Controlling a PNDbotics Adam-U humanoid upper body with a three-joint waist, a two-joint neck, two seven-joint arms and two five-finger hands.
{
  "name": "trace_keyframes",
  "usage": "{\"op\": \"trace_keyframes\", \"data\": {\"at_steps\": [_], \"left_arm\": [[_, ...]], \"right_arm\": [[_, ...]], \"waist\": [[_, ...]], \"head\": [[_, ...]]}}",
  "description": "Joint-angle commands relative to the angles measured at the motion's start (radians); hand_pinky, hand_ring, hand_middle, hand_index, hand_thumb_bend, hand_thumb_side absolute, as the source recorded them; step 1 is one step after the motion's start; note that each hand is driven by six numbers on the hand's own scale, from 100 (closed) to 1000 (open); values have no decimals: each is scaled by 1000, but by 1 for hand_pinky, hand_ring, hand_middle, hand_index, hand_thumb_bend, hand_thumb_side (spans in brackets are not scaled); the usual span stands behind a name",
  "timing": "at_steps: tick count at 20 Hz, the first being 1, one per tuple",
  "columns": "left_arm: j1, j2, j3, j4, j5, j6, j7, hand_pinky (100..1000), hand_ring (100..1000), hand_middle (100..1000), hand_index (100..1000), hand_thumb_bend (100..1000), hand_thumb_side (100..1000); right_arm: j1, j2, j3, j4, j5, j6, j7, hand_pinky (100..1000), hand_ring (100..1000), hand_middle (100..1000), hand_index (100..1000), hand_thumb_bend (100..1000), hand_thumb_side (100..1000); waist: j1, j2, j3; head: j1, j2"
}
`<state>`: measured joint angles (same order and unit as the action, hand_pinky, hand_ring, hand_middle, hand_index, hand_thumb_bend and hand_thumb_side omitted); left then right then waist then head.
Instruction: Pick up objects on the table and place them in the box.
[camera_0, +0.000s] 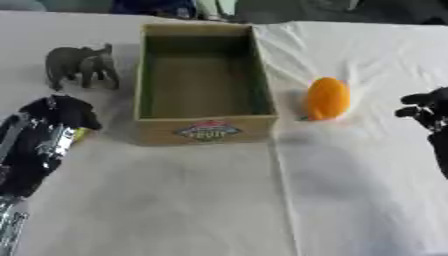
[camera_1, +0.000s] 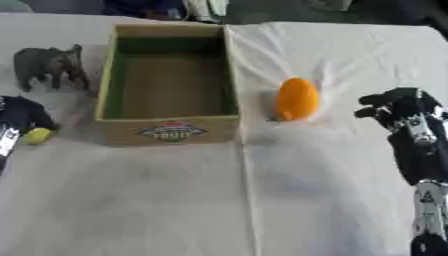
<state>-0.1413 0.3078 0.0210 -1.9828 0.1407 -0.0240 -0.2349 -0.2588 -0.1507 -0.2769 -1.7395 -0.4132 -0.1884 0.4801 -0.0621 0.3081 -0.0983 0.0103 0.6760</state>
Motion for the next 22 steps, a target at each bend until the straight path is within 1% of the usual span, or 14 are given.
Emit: {"op": "trace_keyframes", "data": {"at_steps": [1,5,7,8,9,10,13,15,17,19,22], "left_arm": [[-8,13,-1,-17,5,0,1,649,560,523,653,100,450],[-7,25,8,-17,-2,-6,11,650,569,533,665,100,426],[-7,50,21,-17,-10,-22,27,651,575,541,679,100,375],[-7,71,31,-17,-16,-36,39,653,580,547,692,100,326],[-7,98,43,-17,-25,-55,54,653,583,550,696,100,296],[-6,128,58,-17,-48,-74,69,654,589,556,701,100,246],[2,231,91,-17,-81,-133,127,659,605,573,724,100,213],[7,301,115,-17,-110,-161,166,666,618,587,740,100,193],[8,378,139,-17,-148,-166,204,676,635,602,759,100,170],[0,457,154,5,-190,-156,236,685,654,620,775,100,165],[-49,572,157,111,-240,-160,269,694,671,635,787,112,170]], "right_arm": [[-8,-23,-2,-10,-5,-1,3,615,684,522,642,100,414],[-8,-24,-3,-10,-4,-1,3,615,685,522,643,100,413],[-8,-25,-3,-9,-3,-1,3,615,685,522,643,100,413],[-7,-26,-3,-9,-2,-1,3,615,685,522,643,100,413],[-7,-27,-4,-9,-1,-1,2,615,685,522,643,100,413],[-7,-28,-4,-9,-1,-1,2,615,685,522,643,100,413],[-7,-31,-4,-9,1,0,2,615,685,522,643,100,413],[-6,-32,-4,-9,2,1,1,615,685,522,643,100,413],[-5,-34,-4,-9,3,1,1,615,686,522,643,100,413],[-3,-35,-3,-9,4,1,2,615,686,522,643,100,413],[1,-36,-1,-8,4,-1,4,615,684,522,643,100,412]], "waist": [[5,-18,-2],[5,-18,-1],[6,-19,0],[7,-19,1],[8,-20,2],[10,-20,3],[14,-21,3],[17,-22,2],[19,-23,1],[20,-24,-1],[20,-27,-6]], "head": [[-3,-4],[-3,-4],[-3,-5],[-4,-5],[-5,-5],[-6,-6],[-8,-7],[-8,-8],[-8,-9],[-7,-9],[-4,-9]]}}
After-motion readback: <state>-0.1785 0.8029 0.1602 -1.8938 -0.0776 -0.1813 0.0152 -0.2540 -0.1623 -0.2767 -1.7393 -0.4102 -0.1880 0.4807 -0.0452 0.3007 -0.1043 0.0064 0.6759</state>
